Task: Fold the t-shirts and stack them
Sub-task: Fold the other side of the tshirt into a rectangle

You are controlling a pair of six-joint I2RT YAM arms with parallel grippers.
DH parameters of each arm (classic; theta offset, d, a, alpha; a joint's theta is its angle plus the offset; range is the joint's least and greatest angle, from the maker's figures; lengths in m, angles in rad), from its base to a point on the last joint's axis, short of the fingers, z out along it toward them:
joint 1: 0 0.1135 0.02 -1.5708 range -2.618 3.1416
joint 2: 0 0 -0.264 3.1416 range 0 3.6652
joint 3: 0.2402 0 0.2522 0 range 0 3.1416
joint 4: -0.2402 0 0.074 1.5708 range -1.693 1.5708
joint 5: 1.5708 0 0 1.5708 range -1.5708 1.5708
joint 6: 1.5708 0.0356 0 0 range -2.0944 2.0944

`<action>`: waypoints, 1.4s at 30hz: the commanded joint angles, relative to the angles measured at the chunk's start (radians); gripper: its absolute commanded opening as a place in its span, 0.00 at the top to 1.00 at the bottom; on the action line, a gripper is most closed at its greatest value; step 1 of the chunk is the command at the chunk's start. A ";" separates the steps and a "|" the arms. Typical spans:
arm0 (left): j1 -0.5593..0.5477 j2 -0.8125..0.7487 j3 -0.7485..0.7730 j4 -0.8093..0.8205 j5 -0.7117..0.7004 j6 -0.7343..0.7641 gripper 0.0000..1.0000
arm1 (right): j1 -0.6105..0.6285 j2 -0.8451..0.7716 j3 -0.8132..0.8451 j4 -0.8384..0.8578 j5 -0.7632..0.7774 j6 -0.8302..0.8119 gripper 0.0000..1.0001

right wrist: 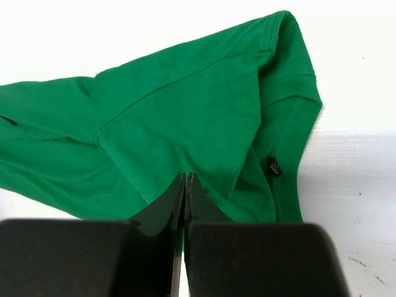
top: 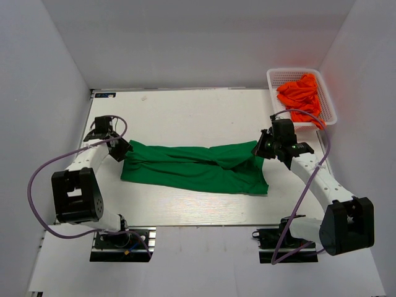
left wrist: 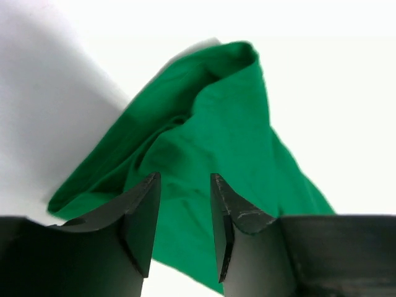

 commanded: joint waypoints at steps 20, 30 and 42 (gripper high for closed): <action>0.005 0.163 0.136 0.087 0.002 -0.011 1.00 | -0.002 0.025 0.048 0.017 -0.009 -0.009 1.00; 0.005 0.136 0.302 0.141 0.002 0.033 1.00 | -0.005 0.061 0.163 0.014 0.115 -0.028 1.00; 0.005 0.180 0.359 0.117 0.020 0.044 1.00 | -0.032 0.088 0.279 -0.021 0.178 -0.060 1.00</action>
